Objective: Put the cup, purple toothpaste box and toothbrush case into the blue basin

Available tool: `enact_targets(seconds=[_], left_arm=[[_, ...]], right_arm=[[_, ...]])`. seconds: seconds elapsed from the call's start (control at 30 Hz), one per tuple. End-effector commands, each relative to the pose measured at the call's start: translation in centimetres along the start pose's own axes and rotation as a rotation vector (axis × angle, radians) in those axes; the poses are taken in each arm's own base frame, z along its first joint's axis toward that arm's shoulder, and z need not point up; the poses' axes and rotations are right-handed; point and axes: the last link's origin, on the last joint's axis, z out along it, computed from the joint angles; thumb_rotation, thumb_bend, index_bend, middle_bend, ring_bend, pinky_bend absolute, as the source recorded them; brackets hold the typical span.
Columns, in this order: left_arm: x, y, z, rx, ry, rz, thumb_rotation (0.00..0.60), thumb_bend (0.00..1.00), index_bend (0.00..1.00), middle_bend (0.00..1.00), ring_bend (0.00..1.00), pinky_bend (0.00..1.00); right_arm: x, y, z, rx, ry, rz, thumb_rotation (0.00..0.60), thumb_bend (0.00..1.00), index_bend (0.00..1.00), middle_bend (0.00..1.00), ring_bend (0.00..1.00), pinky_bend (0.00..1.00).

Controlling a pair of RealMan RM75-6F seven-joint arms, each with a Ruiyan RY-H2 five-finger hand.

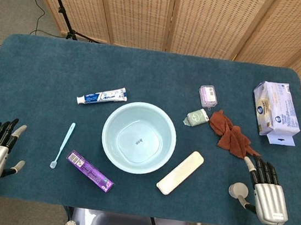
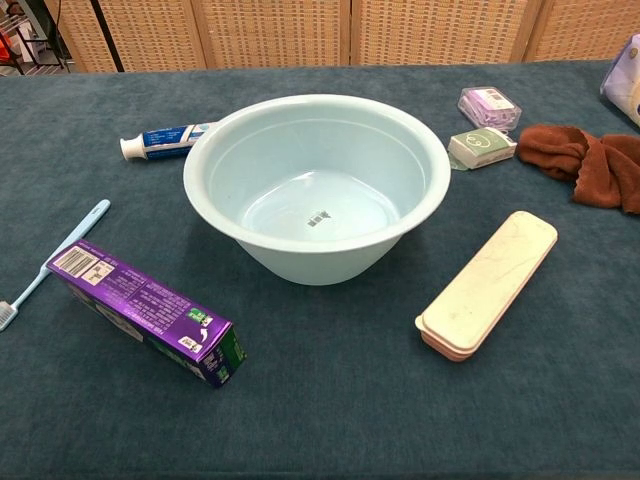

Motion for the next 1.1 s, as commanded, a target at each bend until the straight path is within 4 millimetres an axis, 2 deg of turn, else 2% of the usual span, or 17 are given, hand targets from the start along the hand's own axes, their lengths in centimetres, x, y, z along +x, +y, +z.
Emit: enact_targets(seconds=[0.03, 0.43, 0.63, 0.8, 1.1], left_arm=[[0.0, 0.2, -0.1, -0.005, 0.002, -0.002, 0.600, 0.17, 0.00, 0.00, 0.00, 0.00], [0.2, 0.8, -0.7, -0.045, -0.039, -0.044, 0.600, 0.14, 0.00, 0.00, 0.00, 0.00], [0.7, 0.7, -0.8, -0.050, -0.009, -0.044, 0.600, 0.14, 0.00, 0.00, 0.00, 0.00], [0.7, 0.7, -0.8, -0.049, 0.005, -0.051, 0.600, 0.14, 0.00, 0.00, 0.00, 0.00], [0.6, 0.8, -0.8, -0.049, 0.000, -0.046, 0.600, 0.14, 0.00, 0.00, 0.00, 0.00]], right_arm=[[0.1, 0.2, 0.0, -0.011, -0.004, 0.001, 0.600, 0.16, 0.00, 0.00, 0.00, 0.05], [0.2, 0.1, -0.1, -0.006, -0.012, -0.008, 0.600, 0.16, 0.00, 0.00, 0.00, 0.05], [-0.1, 0.4, -0.1, -0.032, -0.077, -0.048, 0.600, 0.16, 0.00, 0.00, 0.00, 0.05], [0.0, 1.1, 0.4, -0.080, -0.142, -0.091, 0.600, 0.16, 0.02, 0.00, 0.00, 0.05], [-0.1, 1.0, 1.7, -0.096, -0.191, -0.111, 0.600, 0.16, 0.05, 0.00, 0.00, 0.05]])
